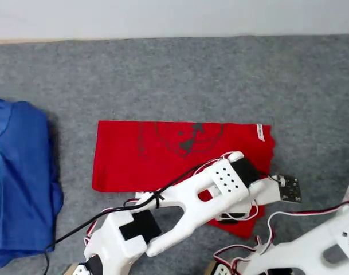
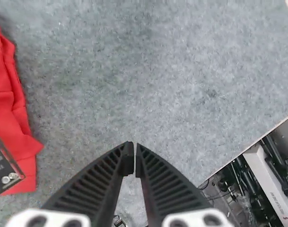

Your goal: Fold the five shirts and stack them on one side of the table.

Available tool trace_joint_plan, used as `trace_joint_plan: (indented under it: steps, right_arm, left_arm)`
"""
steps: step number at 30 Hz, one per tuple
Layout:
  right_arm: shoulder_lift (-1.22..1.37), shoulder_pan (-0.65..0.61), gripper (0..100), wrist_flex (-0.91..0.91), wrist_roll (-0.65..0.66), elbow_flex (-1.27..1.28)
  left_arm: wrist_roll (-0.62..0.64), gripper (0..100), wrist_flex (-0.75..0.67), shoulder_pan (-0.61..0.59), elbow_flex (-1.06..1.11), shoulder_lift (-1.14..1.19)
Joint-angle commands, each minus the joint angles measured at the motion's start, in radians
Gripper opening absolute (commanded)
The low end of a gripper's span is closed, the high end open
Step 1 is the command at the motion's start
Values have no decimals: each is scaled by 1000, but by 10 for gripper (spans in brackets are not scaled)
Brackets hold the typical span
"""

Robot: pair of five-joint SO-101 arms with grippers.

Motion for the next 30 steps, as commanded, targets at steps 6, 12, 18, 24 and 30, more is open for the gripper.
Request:
trace_joint_plan:
  steps: [6,12,18,24,30]
  right_arm:
    - [-85,10,9,41,9,41]
    - [-125,10,9,41,9,55]
    - [-140,10,9,41,9,55]
    - [-140,10,9,41,9,55]
    - [-140,10,9,41,9,55]
  left_arm:
    - [-32,138,-38,3,-27,-2]
    - [-38,138,-81,2,-25,-2]
    - [-60,138,-100,2,-31,66]
    - [-66,135,-114,-2,-33,107]
    - [-66,133,-166,-5,-33,114]
